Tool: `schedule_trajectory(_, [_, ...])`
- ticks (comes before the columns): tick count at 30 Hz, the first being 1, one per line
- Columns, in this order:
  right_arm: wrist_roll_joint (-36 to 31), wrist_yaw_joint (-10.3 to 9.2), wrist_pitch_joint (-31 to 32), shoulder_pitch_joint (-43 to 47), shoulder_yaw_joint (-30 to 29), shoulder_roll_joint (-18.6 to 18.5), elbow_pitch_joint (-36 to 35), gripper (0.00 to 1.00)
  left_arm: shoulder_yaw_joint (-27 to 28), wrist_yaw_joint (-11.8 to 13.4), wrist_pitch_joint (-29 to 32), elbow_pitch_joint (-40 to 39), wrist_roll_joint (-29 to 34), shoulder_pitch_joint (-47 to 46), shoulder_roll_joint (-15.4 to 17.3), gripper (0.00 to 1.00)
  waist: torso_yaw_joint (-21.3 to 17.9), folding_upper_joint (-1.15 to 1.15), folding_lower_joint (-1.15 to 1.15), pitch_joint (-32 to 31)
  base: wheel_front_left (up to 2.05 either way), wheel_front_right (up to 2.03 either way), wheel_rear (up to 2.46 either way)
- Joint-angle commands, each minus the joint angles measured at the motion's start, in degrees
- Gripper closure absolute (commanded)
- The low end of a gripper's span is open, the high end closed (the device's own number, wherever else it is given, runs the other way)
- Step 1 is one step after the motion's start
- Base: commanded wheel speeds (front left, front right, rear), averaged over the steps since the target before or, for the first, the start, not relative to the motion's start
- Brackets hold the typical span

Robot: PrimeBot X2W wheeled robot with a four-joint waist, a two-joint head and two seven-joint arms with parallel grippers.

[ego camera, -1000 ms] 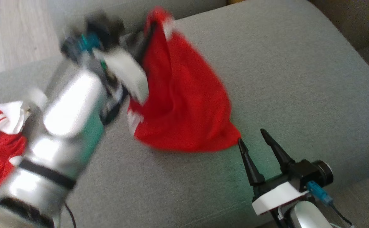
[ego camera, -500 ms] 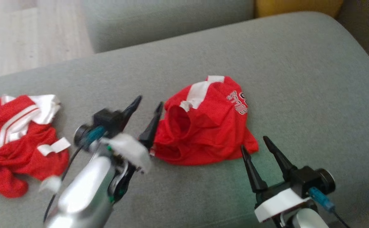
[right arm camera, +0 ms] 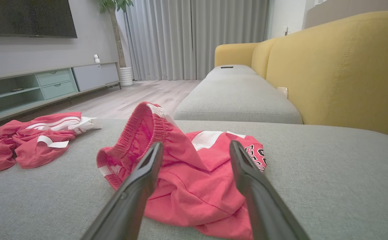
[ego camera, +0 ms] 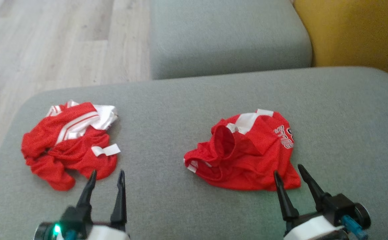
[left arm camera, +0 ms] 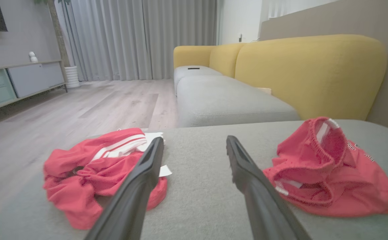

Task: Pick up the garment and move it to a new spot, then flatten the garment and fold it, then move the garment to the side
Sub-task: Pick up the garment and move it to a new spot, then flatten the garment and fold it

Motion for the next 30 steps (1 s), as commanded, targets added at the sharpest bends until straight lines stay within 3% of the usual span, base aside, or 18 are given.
schedule_trajectory(1, [0.42,0.28,-0.62,-1.13,0.76,-0.07,-1.79,0.00,2.32,0.49,-0.69,-2.52,1.43,-1.90,-0.32,0.00,1.59,0.00,0.02,-1.88,0.00,0.00,0.00])
schedule_trajectory(5, [1.08,0.28,-0.62,0.14,0.18,-0.07,-1.89,0.00,4.77,1.60,-0.69,-6.27,3.45,3.29,-2.06,0.00,2.14,0.00,0.02,-3.01,0.00,0.00,0.00])
schedule_trajectory(11, [0.80,0.28,-0.62,1.74,1.10,-0.07,-1.71,0.00,6.58,0.45,-0.70,-8.72,4.84,8.19,-3.49,0.00,2.25,0.00,0.02,-3.87,0.00,0.00,0.00])
schedule_trajectory(30, [2.41,0.28,-0.62,2.66,0.41,-0.07,-2.51,0.00,8.56,-2.73,-0.70,-7.78,5.43,9.09,-5.13,0.00,1.17,0.00,0.02,-4.07,0.00,0.00,0.00])
